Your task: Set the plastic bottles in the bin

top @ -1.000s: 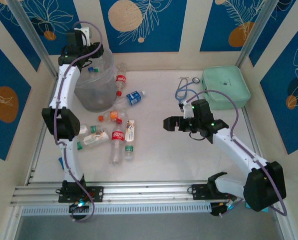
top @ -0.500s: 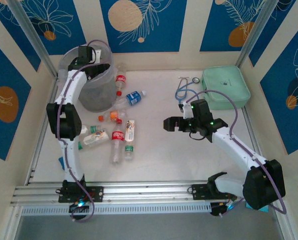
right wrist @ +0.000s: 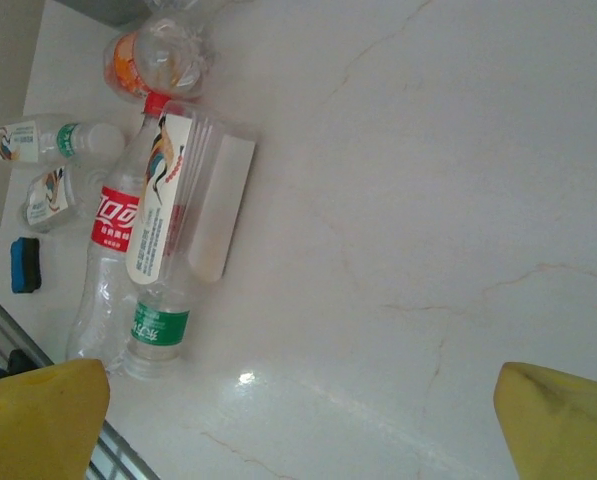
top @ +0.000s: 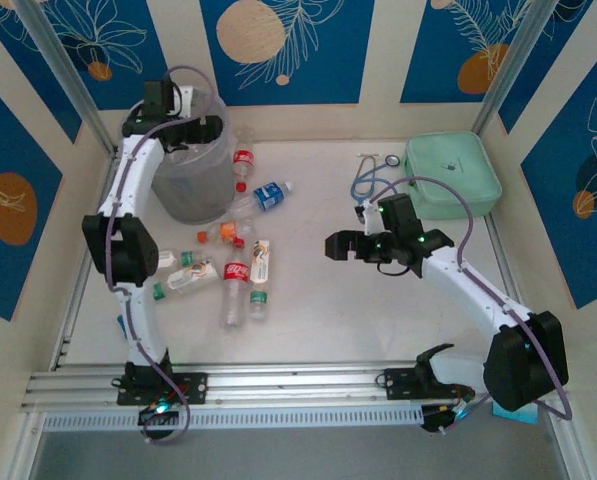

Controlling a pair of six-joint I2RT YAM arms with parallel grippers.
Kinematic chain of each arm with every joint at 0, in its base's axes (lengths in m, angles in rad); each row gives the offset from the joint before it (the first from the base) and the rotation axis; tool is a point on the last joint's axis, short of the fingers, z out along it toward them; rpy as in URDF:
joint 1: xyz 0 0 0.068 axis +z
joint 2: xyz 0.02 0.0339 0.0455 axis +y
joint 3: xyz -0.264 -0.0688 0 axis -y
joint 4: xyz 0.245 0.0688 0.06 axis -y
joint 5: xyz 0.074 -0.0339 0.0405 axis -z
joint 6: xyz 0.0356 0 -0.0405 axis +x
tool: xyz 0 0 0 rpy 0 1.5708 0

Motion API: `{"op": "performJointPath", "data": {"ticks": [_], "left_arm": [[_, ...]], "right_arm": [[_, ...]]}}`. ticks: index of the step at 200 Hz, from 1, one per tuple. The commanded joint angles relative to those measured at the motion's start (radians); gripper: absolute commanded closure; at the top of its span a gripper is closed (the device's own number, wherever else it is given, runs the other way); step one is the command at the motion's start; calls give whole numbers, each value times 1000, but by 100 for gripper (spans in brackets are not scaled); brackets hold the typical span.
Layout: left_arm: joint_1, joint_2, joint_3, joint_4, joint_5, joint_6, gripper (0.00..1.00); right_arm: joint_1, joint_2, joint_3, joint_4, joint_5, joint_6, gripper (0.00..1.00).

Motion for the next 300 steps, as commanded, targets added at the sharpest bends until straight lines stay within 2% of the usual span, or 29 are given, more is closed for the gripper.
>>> {"op": "performJointPath", "data": {"ticks": [1, 42, 63, 93, 115, 135, 153, 199, 250, 300], "left_arm": [[6, -123, 56, -26, -45, 44, 0], [6, -238, 86, -69, -52, 59, 0], [-1, -328, 28, -86, -26, 27, 0], [-49, -526, -264, 4, 19, -48, 0], [-94, -666, -509, 97, 62, -119, 0], [-128, -784, -723, 212, 82, -194, 0], [-143, -859, -847, 267, 79, -245, 0], [-207, -983, -1046, 343, 53, -342, 0], [-248, -1029, -1185, 387, 30, -399, 0], [-253, -1017, -1227, 457, 32, -440, 0]], "right_arm": [[41, 28, 35, -24, -33, 45, 1], [166, 123, 82, 25, -29, 113, 0], [231, 175, 103, 79, -26, 170, 4], [327, 273, 152, 114, -29, 212, 14], [392, 337, 180, 117, -25, 233, 29], [432, 390, 185, 132, -17, 266, 35], [461, 434, 187, 153, -18, 288, 40], [484, 521, 192, 238, -20, 355, 43], [476, 601, 230, 275, -59, 413, 26], [447, 636, 217, 309, -74, 454, 35]]}}
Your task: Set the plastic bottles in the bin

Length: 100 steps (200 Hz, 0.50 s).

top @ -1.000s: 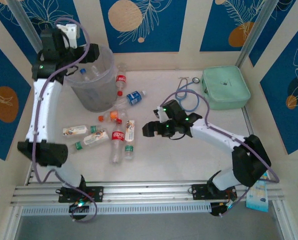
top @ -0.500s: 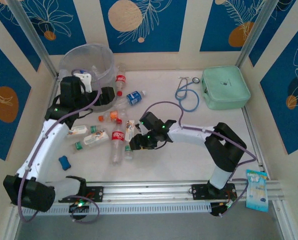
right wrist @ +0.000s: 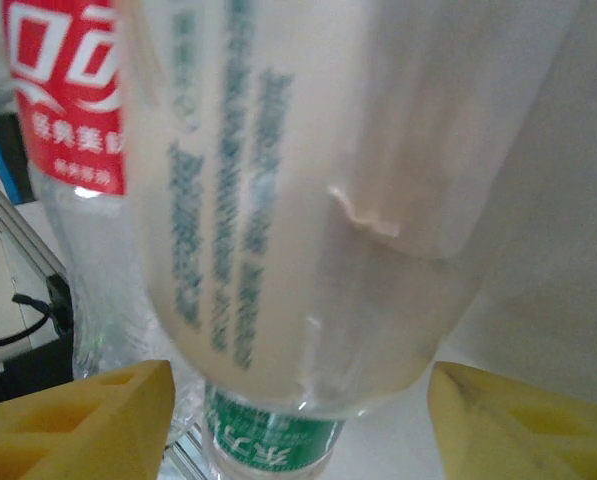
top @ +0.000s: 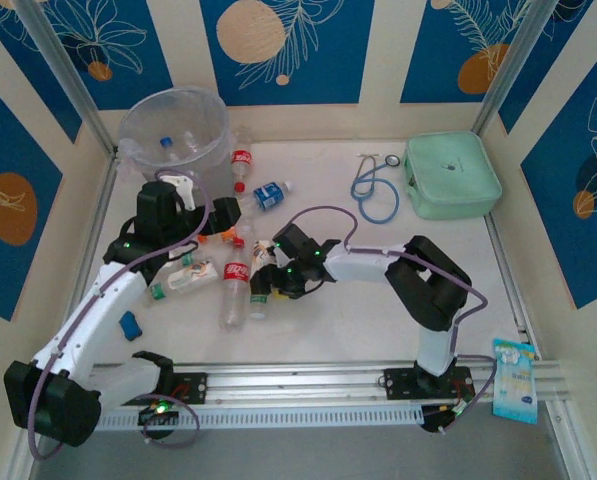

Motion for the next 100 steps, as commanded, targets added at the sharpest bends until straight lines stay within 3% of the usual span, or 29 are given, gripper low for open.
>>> {"op": "performJointPath", "data": {"ticks": [1, 53, 100], "left_arm": [[-9, -2, -5, 77, -6, -32, 0], [-24, 34, -1, 100, 7, -49, 0], [-27, 43, -10, 131, 22, -69, 0]], "right_arm": [[-15, 13, 8, 19, -26, 35, 36], [-74, -17, -59, 34, -2, 32, 46], [-158, -117, -169, -36, 29, -89, 43]]}}
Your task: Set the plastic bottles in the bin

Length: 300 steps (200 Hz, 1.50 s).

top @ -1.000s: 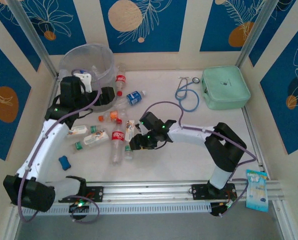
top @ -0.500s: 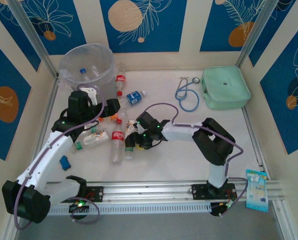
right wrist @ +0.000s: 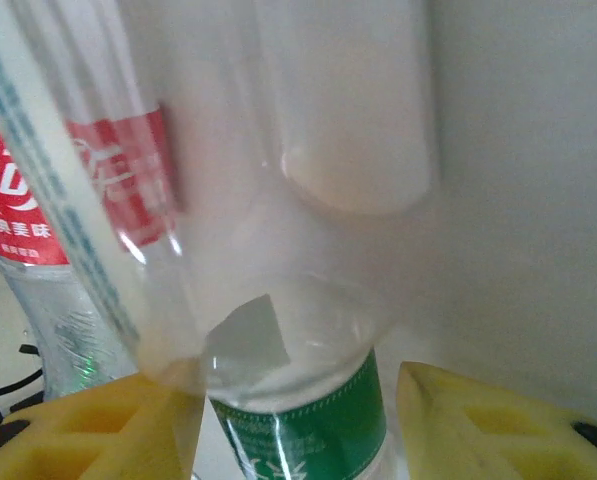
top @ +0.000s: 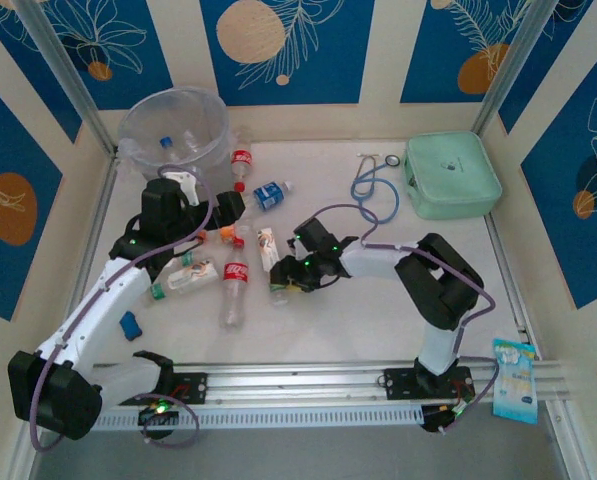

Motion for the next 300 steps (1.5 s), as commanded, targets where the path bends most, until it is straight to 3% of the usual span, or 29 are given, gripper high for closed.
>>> {"op": "performJointPath", "data": {"ticks": [1, 30, 63, 124, 168, 194, 243, 282, 300], "left_arm": [[-10, 6, -10, 50, 21, -24, 0], [-12, 28, -19, 93, 21, -40, 0], [-22, 57, -34, 142, 30, -70, 0], [-47, 41, -72, 155, 31, -104, 0], [-100, 44, -142, 336, 72, -236, 0], [-164, 90, -153, 445, 90, -285, 0], [-243, 208, -129, 546, 99, -299, 0], [-266, 277, -129, 624, 110, -330, 0], [-269, 295, -122, 647, 118, -338, 6]], "right_arm": [[-36, -57, -57, -84, 29, -91, 43], [-31, -77, -62, -105, 37, -193, 36], [-23, -26, -40, -70, -12, -201, 35], [-41, -67, -41, -109, -3, -203, 64], [-100, -221, -62, -141, 6, -248, 80], [-117, -300, -90, -67, -83, -353, 93], [-163, -353, -159, 129, -342, -320, 100], [-166, -370, -200, 249, -437, -269, 100], [-166, -366, -201, 252, -456, -267, 100]]}}
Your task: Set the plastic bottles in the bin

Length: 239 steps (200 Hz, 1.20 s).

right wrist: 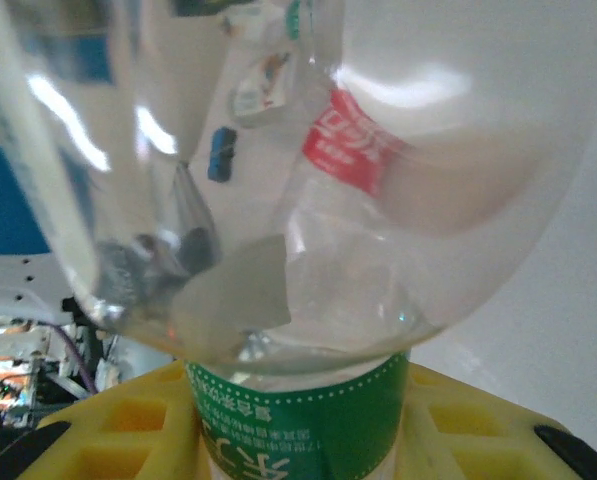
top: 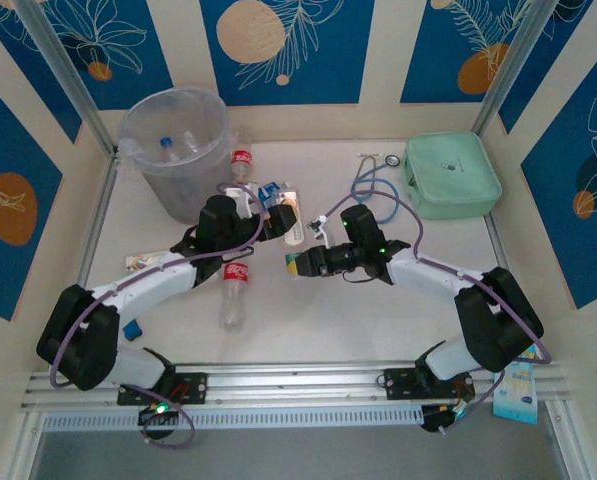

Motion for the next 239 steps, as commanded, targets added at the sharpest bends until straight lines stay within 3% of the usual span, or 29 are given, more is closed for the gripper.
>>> {"op": "performJointPath", "data": {"ticks": [1, 42, 80, 88, 106, 118, 173, 195, 239], "left_arm": [[-12, 19, 23, 91, 31, -27, 7], [-13, 22, 20, 91, 8, -29, 38], [-13, 10, 38, 54, 0, -8, 50], [-13, 7, 51, 33, -3, 5, 50], [-10, -7, 103, -41, -18, 61, 50], [-7, -19, 152, -107, -38, 113, 51], [92, -33, 451, -376, -93, 339, 51], [173, -15, 574, -419, -129, 396, 59], [370, 68, 762, -366, -75, 388, 79]], "right_arm": [[-3, -22, -5, 76, -101, 16, 100], [-2, -18, -8, 73, -99, 15, 100], [-5, -20, -7, 53, -73, 5, 97], [-6, -28, 1, 35, -57, -4, 81], [-15, -65, 18, -19, 0, -27, 25], [-31, -94, 25, -55, 26, -44, 0], [-125, -224, 35, -225, 110, -131, 1], [-147, -264, 10, -216, 125, -104, 1], [-155, -313, -26, -242, 184, -85, 1]]}}
